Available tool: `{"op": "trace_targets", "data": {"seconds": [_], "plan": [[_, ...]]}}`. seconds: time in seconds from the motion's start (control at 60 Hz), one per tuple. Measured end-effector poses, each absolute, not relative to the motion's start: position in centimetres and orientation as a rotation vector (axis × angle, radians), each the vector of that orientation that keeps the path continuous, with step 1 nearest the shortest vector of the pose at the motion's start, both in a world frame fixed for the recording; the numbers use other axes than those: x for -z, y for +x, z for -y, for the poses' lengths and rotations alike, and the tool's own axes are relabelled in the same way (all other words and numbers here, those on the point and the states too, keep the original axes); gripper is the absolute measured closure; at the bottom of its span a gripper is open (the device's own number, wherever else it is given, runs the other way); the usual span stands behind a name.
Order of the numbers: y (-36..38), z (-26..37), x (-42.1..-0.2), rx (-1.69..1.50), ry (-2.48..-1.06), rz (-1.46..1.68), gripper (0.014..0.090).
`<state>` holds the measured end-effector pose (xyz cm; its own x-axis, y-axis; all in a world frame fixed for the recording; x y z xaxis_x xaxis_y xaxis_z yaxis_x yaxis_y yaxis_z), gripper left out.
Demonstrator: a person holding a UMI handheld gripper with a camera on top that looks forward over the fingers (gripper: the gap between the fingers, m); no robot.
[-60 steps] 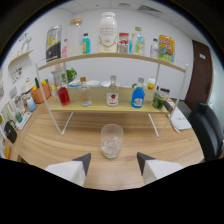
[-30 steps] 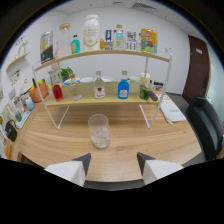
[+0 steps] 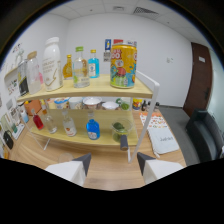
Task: Make me a cup of Mojito.
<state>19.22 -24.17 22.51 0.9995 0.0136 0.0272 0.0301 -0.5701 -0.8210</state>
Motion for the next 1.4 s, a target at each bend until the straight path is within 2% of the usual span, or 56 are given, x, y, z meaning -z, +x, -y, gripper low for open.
{"op": "trace_targets", "data": {"seconds": [0.217, 0.35, 0.483, 0.683, 0.783, 0.867, 1.183, 1.4], "plan": [[20.6, 19.2, -20.9, 0.015, -2.207, 0.068, 0.0188], [21.1, 17.3, -19.2, -0.003, -2.245, 0.069, 0.0240], [21.5, 16.1, -17.8, -0.006, -2.279, 0.075, 0.0381], [21.8, 15.6, -16.2, -0.015, -2.338, 0.063, 0.0673], [21.8, 15.7, -16.0, -0.023, -2.356, 0.060, 0.0785], [21.9, 15.8, -15.7, -0.006, -2.383, 0.071, 0.0847], [22.9, 15.7, -16.0, 0.030, -2.376, 0.021, 0.0883], [22.2, 17.9, -19.3, 0.004, -2.308, -0.020, 0.0885]]}}
